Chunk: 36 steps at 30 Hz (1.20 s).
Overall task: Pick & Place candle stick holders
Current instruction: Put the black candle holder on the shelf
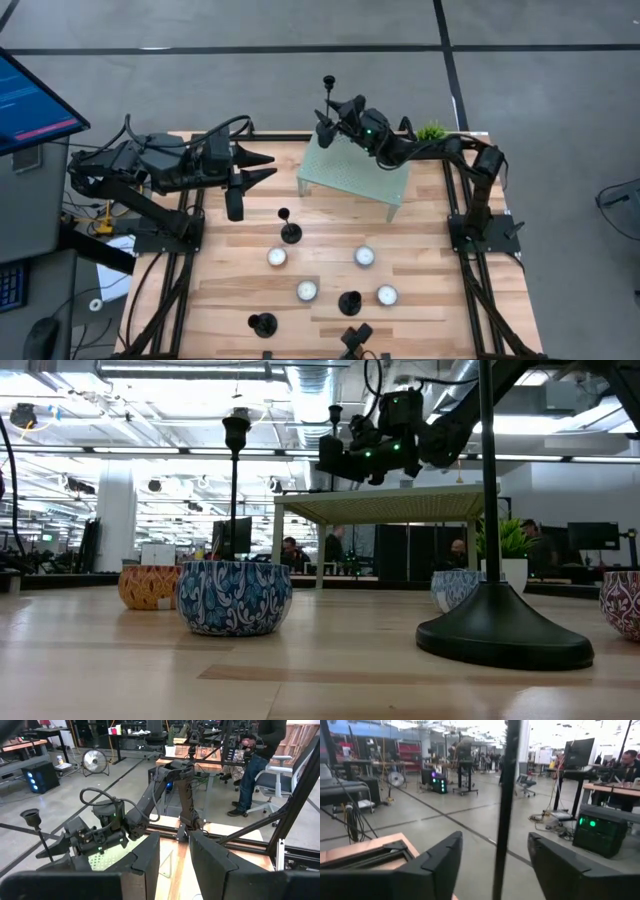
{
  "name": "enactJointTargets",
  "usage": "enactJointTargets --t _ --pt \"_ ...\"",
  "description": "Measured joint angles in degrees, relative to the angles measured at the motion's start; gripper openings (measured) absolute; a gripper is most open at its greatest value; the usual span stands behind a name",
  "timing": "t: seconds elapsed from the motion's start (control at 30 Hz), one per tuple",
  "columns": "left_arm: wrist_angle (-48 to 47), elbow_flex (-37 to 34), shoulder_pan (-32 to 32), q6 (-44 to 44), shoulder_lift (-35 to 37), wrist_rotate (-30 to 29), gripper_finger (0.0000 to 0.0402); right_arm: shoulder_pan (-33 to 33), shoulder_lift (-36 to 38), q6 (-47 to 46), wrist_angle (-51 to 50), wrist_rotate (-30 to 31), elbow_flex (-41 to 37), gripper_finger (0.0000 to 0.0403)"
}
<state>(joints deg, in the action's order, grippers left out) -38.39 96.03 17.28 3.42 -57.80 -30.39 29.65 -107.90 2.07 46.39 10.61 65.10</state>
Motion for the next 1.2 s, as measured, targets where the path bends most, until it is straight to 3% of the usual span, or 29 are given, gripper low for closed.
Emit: enactJointTargets --t 0.13,0.4,0.6,0.77,1.0,1.2 --pt "-0.02 0.0 0.0 0.01 0.0 0.02 0.0106 0.41 2.9 0.02 -6.17 0.0 0.0 0.0251" --pt "-0.01 0.0 0.0 0.02 0.0 0.02 0.0106 -0.03 11.95 2.7 -21.54 -1.12 0.02 0.0255" --pt "-0.02 0.0 0.0 0.02 0.0 0.15 0.0106 -2.65 24.26 3.39 -38.1 -5.81 0.02 0.0255" --pt "-0.02 -0.01 0.0 0.01 0.0 0.13 0.0106 -6.45 37.16 5.1 -55.53 -6.15 0.04 0.0255" --pt "-0.07 -0.02 0.0 0.02 0.0 0.08 0.0122 -14.67 52.37 -3.3 -79.47 -3.91 0.07 0.0255" --pt "-0.09 -0.01 0.0 -0.2 0.0 -0.03 0.0171 -28.36 55.18 -17.85 -99.89 1.66 -0.92 0.0255"
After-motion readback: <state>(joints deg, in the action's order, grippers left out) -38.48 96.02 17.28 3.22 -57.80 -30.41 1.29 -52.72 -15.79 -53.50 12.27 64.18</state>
